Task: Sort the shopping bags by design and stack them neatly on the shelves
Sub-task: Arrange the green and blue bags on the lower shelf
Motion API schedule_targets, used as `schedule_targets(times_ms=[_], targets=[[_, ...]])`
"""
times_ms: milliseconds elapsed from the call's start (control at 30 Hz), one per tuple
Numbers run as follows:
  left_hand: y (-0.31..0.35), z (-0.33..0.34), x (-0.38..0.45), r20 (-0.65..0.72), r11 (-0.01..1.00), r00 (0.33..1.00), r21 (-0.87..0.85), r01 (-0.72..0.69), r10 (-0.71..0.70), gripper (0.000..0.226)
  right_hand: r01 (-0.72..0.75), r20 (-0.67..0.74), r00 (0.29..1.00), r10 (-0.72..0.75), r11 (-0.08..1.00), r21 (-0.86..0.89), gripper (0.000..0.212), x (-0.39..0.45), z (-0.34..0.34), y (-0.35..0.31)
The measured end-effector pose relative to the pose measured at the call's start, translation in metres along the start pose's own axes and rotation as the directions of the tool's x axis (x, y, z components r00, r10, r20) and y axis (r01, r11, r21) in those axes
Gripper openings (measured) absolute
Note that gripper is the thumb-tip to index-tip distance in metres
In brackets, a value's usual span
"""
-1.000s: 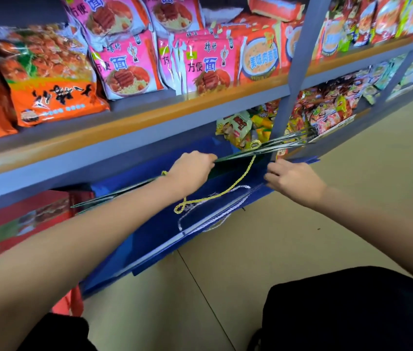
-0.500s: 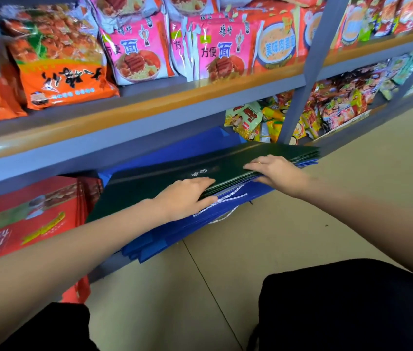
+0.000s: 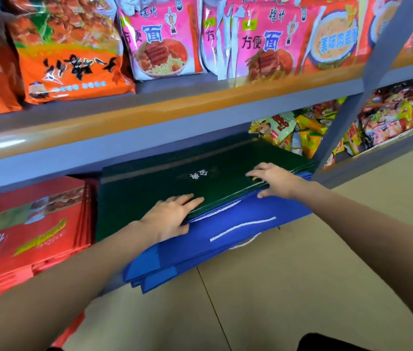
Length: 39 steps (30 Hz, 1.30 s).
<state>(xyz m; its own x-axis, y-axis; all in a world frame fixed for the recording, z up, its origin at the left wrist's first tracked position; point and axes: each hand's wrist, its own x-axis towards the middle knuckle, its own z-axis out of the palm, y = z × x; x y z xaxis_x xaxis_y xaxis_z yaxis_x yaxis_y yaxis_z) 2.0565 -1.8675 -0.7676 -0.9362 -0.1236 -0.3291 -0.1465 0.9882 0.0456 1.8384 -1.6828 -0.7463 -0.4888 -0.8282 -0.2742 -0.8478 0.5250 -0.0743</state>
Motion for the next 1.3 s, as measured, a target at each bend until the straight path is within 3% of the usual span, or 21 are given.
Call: schedule_targets(times_ms=[200,333,400,500,667,800,900,1000,1067,1133,1300], targets=[[-0.015,0.027,0.021,0.034,0.978,0.978,-0.019,0.206,-0.205,0.083,0.007,0.115,0.993,0.014,0.984,-0.179,0.086,0.039,0.018,0.008],[-0.017,0.029,0.026,-0.021,0.985,0.993,0.124,0.121,-0.12,0.08,0.042,0.201,0.98,-0.002,0.98,-0.194,0.099,0.049,0.019,0.012],[-0.02,0.024,0.027,0.016,0.991,0.994,0.082,0.106,-0.108,0.085,0.012,0.248,0.969,0.023,0.99,-0.139,0.105,0.052,0.014,0.016],[-0.029,0.022,0.026,0.119,0.988,0.981,0.034,0.15,-0.153,0.099,-0.009,0.303,0.95,0.074,0.978,-0.21,0.114,0.057,0.012,0.013],[-0.031,0.022,0.026,0.135,0.985,0.979,0.096,0.143,-0.155,0.102,0.008,0.225,0.973,0.059,0.958,-0.286,0.117,0.054,0.019,0.012],[-0.027,0.033,0.023,0.141,0.98,0.971,-0.012,0.199,-0.195,0.096,0.005,0.135,0.991,0.015,0.989,-0.149,0.108,0.038,0.023,0.013],[-0.021,0.04,0.018,0.046,0.986,0.985,0.011,0.168,-0.169,0.088,0.125,-0.088,0.988,-0.126,0.992,-0.014,0.074,0.011,0.025,0.009],[-0.013,0.04,0.016,-0.107,0.99,0.993,0.127,0.054,-0.041,0.074,0.304,-0.274,0.915,-0.297,0.953,-0.02,0.044,-0.021,0.048,-0.003],[-0.012,0.036,0.017,-0.163,0.989,0.986,0.15,-0.017,0.042,0.067,0.385,-0.207,0.89,-0.406,0.913,-0.138,0.052,-0.031,0.072,-0.016],[-0.013,0.029,0.016,-0.194,0.99,0.976,0.115,-0.077,0.098,0.061,0.395,-0.067,0.908,-0.413,0.899,-0.188,0.058,-0.032,0.082,-0.026],[-0.025,0.016,0.014,-0.321,0.988,0.935,0.076,-0.131,0.148,0.055,0.31,-0.009,0.951,-0.31,0.95,0.026,0.042,-0.015,0.057,-0.018]])
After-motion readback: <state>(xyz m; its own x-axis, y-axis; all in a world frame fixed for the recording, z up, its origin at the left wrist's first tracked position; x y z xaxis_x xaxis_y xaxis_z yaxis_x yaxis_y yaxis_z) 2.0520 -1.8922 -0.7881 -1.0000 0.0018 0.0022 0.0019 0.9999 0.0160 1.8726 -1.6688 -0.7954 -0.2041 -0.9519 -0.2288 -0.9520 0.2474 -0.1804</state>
